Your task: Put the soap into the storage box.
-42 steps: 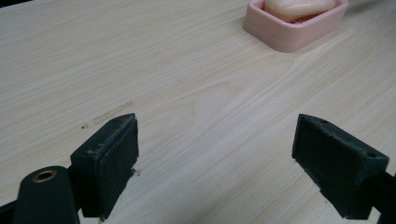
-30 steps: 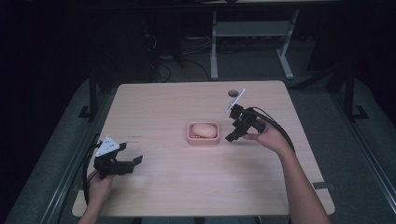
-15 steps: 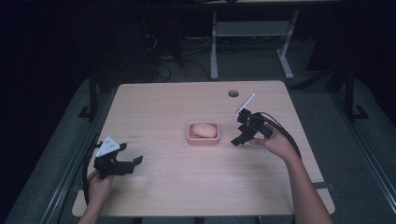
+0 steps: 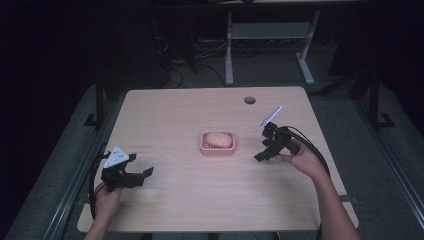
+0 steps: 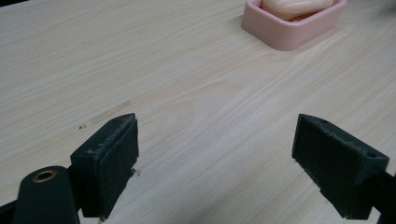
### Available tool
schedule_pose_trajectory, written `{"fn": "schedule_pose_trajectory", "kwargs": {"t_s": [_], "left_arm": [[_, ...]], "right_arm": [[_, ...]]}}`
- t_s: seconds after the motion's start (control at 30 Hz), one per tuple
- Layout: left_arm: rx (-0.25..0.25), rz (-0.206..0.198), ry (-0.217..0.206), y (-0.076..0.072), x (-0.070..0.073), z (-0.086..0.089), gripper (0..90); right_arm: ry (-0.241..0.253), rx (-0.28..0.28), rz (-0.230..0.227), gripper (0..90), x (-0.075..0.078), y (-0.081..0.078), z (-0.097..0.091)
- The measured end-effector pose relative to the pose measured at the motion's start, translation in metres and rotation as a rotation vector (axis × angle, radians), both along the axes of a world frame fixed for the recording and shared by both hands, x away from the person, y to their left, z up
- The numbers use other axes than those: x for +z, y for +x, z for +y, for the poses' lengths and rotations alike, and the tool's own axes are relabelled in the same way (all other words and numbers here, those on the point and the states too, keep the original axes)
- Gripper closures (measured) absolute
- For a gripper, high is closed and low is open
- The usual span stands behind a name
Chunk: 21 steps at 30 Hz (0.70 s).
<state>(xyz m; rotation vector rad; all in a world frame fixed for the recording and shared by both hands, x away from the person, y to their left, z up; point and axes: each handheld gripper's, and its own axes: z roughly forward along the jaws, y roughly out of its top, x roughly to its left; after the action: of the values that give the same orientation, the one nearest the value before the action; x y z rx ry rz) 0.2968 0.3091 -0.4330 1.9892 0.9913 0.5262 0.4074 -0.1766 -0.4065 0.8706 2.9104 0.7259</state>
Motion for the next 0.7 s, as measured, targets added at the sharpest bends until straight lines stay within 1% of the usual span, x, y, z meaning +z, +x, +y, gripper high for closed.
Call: {"fn": "schedule_pose_trajectory", "kwargs": {"t_s": [0.1,0.13,0.3,0.37,0.4,0.5,0.63,0.67,0.7], "left_arm": [[0.000,0.000,0.000,0.000,0.000,0.000,14.3],[-0.001,-0.001,0.003,0.000,0.000,0.000,14.3],[-0.002,-0.001,0.004,0.000,0.000,0.000,14.3],[-0.002,0.000,0.004,0.000,0.000,0.000,14.3],[-0.002,-0.002,0.004,0.000,0.000,0.000,14.3],[-0.003,-0.002,0.006,0.000,0.000,0.000,14.3],[-0.004,-0.004,0.005,0.000,0.000,0.000,14.3],[-0.003,-0.003,0.003,0.000,0.000,0.000,14.3],[-0.003,-0.003,0.003,0.000,0.000,0.000,14.4]], "right_arm": [[0.005,-0.009,0.003,24.6,-0.002,-0.002,-0.003],[0.004,-0.015,0.009,24.5,-0.005,-0.004,-0.007],[0.010,-0.018,0.007,24.6,-0.008,-0.007,-0.011],[0.010,-0.025,0.012,24.6,-0.009,-0.009,-0.013],[0.018,-0.035,0.015,24.6,-0.010,-0.010,-0.016],[0.012,-0.036,0.019,24.5,-0.011,-0.012,-0.017],[0.009,-0.035,0.016,24.6,-0.010,-0.015,-0.018],[0.017,-0.034,0.004,24.6,-0.009,-0.017,-0.019],[0.020,-0.038,0.006,24.6,-0.010,-0.018,-0.020]]}}
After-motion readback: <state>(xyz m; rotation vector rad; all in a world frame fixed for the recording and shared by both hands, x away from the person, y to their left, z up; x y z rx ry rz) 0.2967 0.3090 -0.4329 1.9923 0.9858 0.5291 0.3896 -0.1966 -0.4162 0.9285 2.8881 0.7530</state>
